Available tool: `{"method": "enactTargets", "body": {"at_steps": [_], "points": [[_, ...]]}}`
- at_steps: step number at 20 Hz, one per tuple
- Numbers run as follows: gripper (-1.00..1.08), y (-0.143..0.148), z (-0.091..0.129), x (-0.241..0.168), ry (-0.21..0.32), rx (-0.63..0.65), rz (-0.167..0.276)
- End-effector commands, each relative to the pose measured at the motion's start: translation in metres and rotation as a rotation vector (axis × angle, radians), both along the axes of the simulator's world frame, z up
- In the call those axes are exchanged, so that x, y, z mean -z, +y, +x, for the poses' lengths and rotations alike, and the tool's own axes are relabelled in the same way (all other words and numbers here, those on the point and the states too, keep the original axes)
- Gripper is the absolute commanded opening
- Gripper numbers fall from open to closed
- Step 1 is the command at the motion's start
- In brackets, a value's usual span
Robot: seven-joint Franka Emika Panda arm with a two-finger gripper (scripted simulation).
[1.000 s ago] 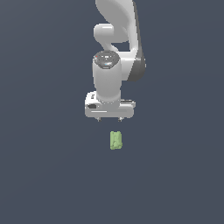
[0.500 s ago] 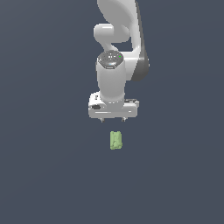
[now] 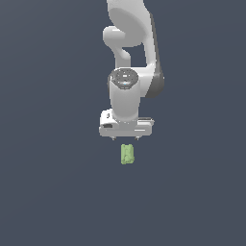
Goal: Pick up the object and move it to a goal position.
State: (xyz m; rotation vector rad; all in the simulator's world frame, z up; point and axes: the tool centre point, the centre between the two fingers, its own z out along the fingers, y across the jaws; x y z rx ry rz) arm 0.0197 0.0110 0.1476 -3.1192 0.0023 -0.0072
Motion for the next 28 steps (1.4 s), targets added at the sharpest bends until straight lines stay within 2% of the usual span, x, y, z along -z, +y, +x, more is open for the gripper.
{"method": "enactTargets", "body": {"at_steps": [1,11,18,28], "points": [[1.00,0.003,0.006,0.013,0.002,-0.001,-0.006],[1.00,0.010,0.022,0.051,0.004,-0.004,-0.022],[1.00,0.010,0.022,0.056,0.006,-0.004,-0.022],[1.00,0.010,0.021,0.101,0.005,-0.004,-0.022]]}}
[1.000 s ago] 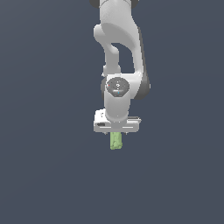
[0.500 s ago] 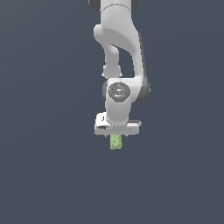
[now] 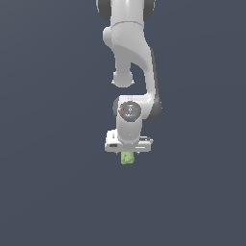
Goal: Pick up the object and move it to a goal position.
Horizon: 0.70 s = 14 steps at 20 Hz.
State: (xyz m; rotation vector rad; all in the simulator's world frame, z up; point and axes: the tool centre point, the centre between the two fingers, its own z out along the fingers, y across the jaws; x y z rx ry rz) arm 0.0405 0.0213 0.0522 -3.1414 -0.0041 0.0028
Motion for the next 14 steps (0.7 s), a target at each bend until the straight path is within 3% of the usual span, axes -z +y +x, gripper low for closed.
{"method": "enactTargets", "body": {"at_steps": [1,4,5,14], "points": [[1.00,0.0000,0.0007,0.0071,-0.001,0.000,0.000],[1.00,0.0001,0.0017,0.0082,-0.001,0.000,0.000],[-1.00,0.0001,0.0017,0.0082,-0.001,0.000,0.000],[-1.00,0.0001,0.0017,0.0082,-0.001,0.000,0.000]]}}
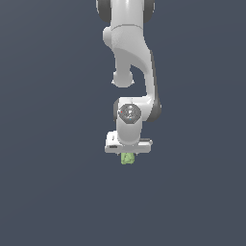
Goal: Pick up the object and move it to a goal position.
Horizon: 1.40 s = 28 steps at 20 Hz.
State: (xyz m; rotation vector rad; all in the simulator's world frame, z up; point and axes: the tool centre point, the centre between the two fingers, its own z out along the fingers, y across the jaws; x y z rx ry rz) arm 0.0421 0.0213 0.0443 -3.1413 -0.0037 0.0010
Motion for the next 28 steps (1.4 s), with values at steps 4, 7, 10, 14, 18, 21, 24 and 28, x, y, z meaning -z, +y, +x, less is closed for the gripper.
{"method": "enactTargets", "body": {"at_steps": [4,7,10,14,18,21,24,28], "points": [[-1.00,0.004,0.003,-0.005,-0.009,-0.005,0.001],[-1.00,0.014,0.013,-0.019,-0.033,-0.021,0.005],[-1.00,0.032,0.029,-0.042,-0.073,-0.047,0.011],[-1.00,0.068,0.055,-0.091,-0.153,-0.098,0.024],[-1.00,0.117,0.080,-0.160,-0.260,-0.166,0.041],[-1.00,0.149,0.091,-0.207,-0.331,-0.212,0.051],[-1.00,0.174,0.097,-0.245,-0.387,-0.248,0.060],[-1.00,0.197,0.099,-0.279,-0.437,-0.280,0.066]]}}
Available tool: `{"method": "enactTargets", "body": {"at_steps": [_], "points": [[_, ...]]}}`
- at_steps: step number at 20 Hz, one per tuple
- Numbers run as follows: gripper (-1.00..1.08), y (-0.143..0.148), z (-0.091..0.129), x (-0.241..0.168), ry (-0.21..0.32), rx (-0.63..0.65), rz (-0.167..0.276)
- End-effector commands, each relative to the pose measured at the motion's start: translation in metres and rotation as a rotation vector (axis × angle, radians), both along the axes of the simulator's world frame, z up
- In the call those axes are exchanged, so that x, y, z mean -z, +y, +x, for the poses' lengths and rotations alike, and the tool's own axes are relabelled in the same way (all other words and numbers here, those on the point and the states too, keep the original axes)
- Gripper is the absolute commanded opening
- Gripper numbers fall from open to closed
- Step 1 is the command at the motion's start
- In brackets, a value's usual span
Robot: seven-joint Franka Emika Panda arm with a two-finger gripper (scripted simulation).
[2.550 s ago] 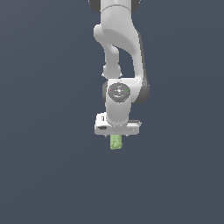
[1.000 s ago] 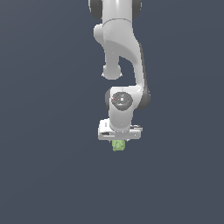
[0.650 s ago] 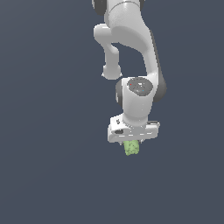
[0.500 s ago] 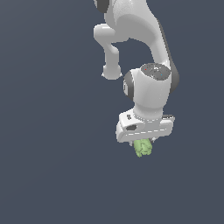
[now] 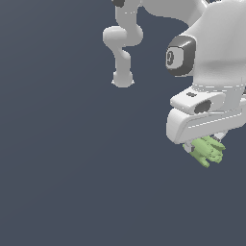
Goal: Pick up the object and move it to a goal position.
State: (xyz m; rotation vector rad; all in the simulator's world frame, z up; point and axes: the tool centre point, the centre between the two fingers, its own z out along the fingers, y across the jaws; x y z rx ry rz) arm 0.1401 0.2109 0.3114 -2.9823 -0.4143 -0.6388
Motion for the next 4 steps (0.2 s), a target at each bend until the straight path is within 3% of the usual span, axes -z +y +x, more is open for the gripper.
{"method": "enactTargets", "body": {"at_steps": [1,4], "points": [[-1.00,0.0105,0.0008,-0.0166,-0.025,-0.015,0.003],[-1.00,0.0149,0.0008,-0.0232,-0.034,-0.022,0.004]]}}
